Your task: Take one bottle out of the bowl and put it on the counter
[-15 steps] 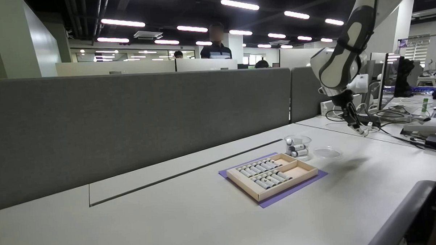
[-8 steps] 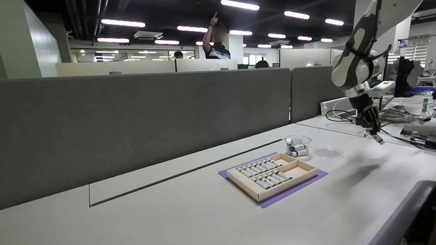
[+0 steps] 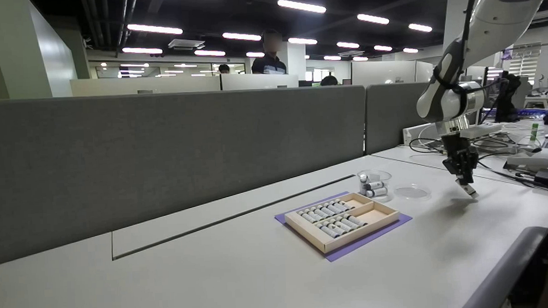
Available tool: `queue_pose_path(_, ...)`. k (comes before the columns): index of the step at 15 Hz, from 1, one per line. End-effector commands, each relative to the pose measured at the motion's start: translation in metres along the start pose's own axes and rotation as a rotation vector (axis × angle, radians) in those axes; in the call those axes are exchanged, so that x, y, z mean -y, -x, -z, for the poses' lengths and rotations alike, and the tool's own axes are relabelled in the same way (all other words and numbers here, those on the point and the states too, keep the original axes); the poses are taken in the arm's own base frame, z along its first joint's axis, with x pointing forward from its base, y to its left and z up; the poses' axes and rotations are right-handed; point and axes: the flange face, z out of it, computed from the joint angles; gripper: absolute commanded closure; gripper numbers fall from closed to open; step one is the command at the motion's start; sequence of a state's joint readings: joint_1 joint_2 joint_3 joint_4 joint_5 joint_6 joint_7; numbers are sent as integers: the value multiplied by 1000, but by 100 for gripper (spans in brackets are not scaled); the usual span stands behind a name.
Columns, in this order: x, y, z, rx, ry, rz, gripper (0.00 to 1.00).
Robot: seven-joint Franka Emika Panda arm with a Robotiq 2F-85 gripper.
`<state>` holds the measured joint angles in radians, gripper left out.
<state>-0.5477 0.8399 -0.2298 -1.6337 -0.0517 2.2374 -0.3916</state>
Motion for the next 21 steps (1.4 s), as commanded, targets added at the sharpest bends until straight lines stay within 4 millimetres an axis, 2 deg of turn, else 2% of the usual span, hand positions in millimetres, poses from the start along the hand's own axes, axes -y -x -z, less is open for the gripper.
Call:
queue_pose_path(1, -11, -20, -5, -21, -18, -47, 95)
queue_pose_path(4, -12, -29, -8, -36, -1, -38, 95)
queue_pose_path(8, -7, -34, 4, -58, 13, -21, 95)
queue_pose_path(9, -5, -35, 8, -60, 17, -16, 66)
queue_pose_path(13, 1, -36, 18, -70, 40, 6, 36)
queue_pose_path(16, 8, -33, 35, -78, 60, 17, 12)
queue_pose_path(18, 12, -30, 55, -98, 80, 34, 1)
queue_pose_path(21, 18, -20, 95, -169, 118, 58, 0)
